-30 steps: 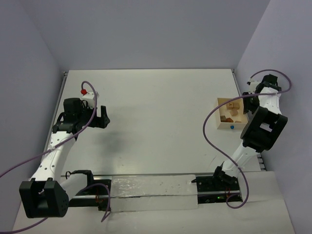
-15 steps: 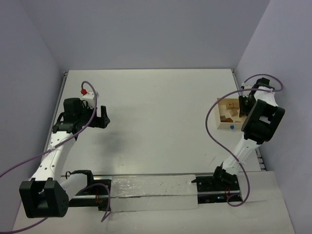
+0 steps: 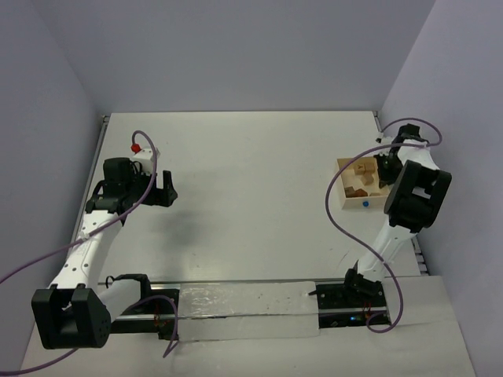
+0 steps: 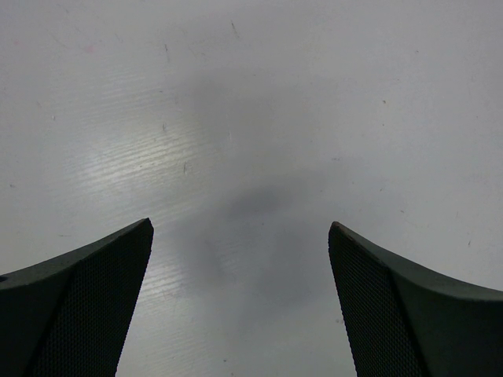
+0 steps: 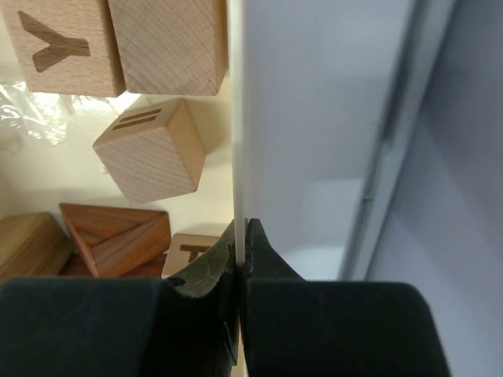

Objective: Build the wood block tower

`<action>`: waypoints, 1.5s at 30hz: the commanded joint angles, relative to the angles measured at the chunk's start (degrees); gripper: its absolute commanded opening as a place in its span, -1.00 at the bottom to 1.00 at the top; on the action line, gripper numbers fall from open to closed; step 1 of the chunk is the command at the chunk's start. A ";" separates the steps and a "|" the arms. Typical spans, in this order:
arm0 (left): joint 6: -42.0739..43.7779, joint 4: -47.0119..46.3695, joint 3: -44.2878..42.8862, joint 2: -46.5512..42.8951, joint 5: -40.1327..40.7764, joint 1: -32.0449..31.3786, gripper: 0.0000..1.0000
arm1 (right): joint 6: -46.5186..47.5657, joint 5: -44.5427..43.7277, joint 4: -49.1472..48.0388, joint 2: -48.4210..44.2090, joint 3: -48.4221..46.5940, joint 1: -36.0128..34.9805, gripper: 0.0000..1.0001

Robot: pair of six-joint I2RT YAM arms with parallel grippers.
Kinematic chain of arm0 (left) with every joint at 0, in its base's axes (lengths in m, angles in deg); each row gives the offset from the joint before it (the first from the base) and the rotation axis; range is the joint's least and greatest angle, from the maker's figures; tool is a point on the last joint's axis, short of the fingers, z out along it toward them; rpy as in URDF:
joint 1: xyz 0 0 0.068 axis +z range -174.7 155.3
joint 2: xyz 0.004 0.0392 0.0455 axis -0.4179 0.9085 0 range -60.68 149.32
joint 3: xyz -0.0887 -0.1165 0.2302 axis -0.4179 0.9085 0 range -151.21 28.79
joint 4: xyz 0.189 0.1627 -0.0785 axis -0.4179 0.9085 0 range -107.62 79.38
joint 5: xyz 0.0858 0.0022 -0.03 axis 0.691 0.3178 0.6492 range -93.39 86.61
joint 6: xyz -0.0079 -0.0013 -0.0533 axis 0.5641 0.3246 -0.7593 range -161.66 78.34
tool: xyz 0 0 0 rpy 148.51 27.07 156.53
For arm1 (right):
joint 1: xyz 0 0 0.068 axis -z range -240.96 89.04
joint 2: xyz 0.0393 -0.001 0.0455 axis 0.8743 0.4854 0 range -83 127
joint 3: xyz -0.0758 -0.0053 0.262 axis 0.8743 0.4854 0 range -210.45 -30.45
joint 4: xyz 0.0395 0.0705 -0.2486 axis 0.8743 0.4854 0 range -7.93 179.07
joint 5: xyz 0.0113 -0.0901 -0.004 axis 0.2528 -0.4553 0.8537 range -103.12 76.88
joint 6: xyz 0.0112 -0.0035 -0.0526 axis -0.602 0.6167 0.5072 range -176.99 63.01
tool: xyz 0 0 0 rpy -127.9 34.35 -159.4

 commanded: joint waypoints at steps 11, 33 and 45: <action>0.41 -0.04 -1.89 -0.04 -0.99 0.51 0.98 | -4.75 -6.78 4.17 -17.79 -11.27 -18.63 -1.00; -1.40 1.36 -3.26 1.80 -1.28 1.56 0.98 | -0.03 -43.96 -25.58 -26.67 10.82 -51.76 -1.00; -1.14 2.34 -3.79 0.94 -4.62 9.34 0.98 | 26.65 -71.42 -78.37 -21.52 25.18 -69.54 -1.00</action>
